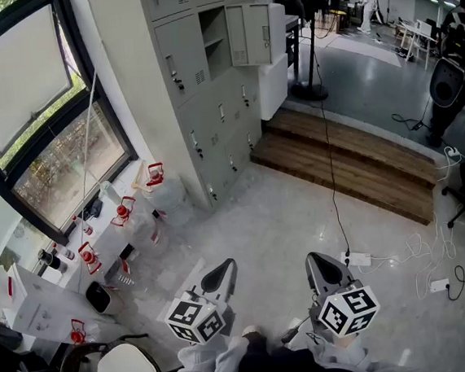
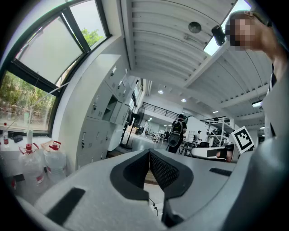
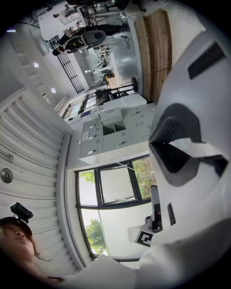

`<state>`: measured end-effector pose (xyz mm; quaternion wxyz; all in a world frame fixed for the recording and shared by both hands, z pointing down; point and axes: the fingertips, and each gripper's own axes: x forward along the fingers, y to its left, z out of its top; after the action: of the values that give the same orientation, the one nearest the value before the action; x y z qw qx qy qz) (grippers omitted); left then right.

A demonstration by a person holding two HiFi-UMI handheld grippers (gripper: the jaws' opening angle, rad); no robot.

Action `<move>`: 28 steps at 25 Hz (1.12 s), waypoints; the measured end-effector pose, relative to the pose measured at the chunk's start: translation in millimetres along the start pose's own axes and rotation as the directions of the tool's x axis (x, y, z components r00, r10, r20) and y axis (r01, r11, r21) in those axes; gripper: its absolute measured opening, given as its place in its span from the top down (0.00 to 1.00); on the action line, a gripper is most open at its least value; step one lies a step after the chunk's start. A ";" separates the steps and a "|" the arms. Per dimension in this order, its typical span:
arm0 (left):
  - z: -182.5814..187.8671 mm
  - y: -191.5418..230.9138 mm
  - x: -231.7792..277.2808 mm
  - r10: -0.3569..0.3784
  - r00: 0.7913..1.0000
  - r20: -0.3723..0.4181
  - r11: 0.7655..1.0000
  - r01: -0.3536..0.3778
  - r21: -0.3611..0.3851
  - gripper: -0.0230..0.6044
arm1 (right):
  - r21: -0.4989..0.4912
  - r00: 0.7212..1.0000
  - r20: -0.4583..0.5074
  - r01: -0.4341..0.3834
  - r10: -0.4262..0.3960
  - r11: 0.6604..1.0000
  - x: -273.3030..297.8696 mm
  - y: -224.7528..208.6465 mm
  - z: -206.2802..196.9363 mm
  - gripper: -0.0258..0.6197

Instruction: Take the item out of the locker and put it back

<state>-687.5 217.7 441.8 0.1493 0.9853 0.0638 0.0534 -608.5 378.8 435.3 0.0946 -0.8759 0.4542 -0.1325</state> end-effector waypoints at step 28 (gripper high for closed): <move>35.6 75.1 11.3 -0.087 0.996 0.018 0.995 0.086 0.052 0.95 | 0.005 0.999 0.040 0.024 -0.024 1.000 81.4 46.5 10.8 0.96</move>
<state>-663.7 137.9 431.5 0.1268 0.9856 0.1064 0.0354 -595.9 286.0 423.7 0.1039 -0.8836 0.4413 -0.1172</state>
